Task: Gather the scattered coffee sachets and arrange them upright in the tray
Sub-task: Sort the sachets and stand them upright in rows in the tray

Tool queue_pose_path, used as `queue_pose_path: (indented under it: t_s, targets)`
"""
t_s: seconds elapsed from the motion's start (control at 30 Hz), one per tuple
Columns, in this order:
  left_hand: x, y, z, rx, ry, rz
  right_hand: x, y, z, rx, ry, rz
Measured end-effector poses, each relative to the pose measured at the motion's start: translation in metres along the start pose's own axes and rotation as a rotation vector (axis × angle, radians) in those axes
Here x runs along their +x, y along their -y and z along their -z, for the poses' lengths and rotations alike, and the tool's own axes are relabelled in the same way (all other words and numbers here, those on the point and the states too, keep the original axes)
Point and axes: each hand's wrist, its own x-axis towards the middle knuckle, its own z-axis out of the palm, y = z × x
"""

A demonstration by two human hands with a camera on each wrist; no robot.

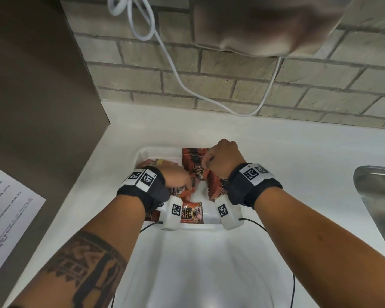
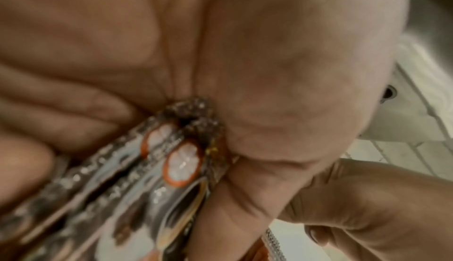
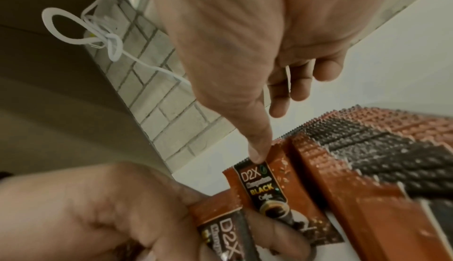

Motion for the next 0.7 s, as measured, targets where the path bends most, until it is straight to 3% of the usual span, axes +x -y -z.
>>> queue_pose_path:
  t_s: [0.3, 0.7]
  targets:
    - [0.006, -0.007, 0.003, 0.07, 0.034, -0.027, 0.012, -0.001, -0.006, 0.034, 0.028, -0.014]
    - [0.009, -0.006, 0.003, -0.096, -0.005, 0.017, 0.009, -0.006, -0.005, 0.046, 0.003, 0.059]
